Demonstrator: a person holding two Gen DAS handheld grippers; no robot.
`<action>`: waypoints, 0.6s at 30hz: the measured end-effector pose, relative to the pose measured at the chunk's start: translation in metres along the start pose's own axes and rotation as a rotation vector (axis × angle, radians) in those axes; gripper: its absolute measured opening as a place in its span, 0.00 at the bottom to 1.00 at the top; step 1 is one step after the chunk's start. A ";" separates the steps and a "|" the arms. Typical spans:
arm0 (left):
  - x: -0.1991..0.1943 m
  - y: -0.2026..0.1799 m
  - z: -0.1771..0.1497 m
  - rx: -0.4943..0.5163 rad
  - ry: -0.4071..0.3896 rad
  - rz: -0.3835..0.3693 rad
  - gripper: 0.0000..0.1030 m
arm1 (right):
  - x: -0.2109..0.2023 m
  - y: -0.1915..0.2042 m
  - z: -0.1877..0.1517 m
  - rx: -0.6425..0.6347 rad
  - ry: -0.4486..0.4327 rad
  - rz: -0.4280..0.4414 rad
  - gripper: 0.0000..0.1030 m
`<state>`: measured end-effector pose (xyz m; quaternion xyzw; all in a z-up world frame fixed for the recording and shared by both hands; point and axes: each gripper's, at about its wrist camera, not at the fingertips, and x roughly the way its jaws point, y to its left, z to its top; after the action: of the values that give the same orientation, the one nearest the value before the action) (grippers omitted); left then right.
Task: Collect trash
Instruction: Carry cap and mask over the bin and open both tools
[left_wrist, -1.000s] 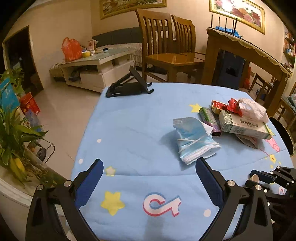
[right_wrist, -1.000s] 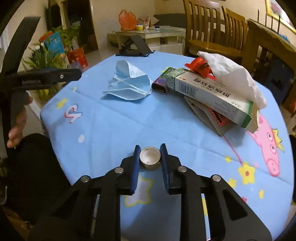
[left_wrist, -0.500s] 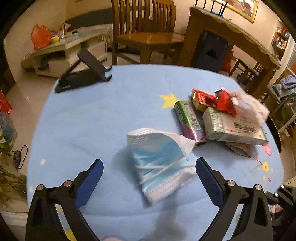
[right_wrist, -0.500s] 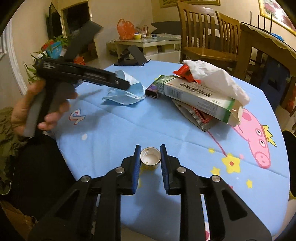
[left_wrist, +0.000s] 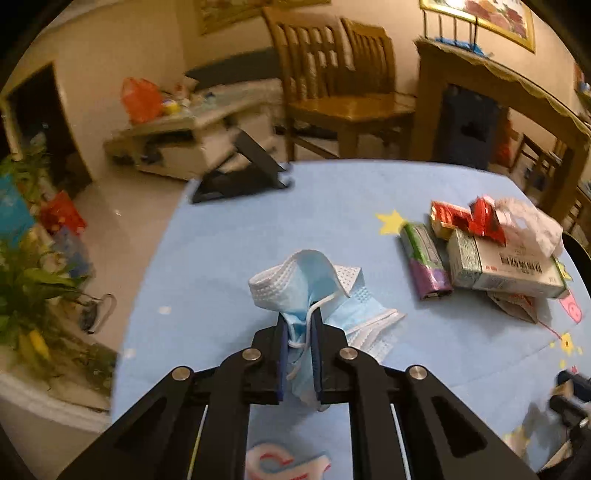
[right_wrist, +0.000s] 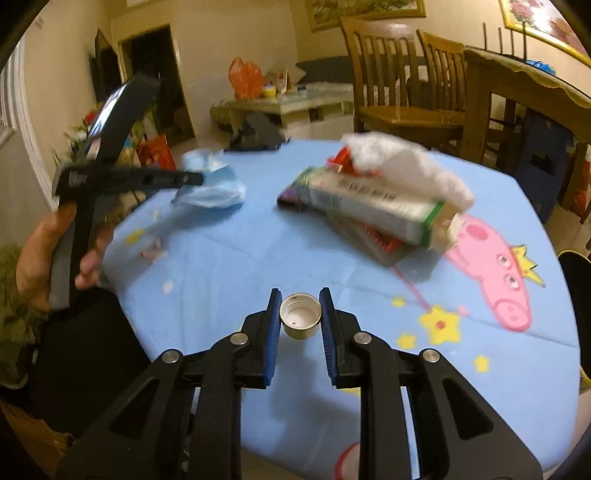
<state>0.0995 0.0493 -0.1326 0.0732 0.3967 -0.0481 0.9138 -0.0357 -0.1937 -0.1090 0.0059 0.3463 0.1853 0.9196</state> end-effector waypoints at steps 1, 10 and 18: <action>-0.008 0.000 0.002 -0.004 -0.021 0.005 0.09 | -0.006 -0.004 0.005 0.004 -0.018 -0.009 0.20; -0.081 -0.046 0.037 0.020 -0.175 -0.178 0.09 | -0.102 -0.116 0.060 0.125 -0.263 -0.255 0.20; -0.099 -0.161 0.046 0.200 -0.174 -0.364 0.09 | -0.119 -0.253 0.028 0.375 -0.244 -0.487 0.20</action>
<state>0.0418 -0.1138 -0.0449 0.0863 0.3162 -0.2573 0.9090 -0.0145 -0.4669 -0.0472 0.1140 0.2528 -0.1091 0.9546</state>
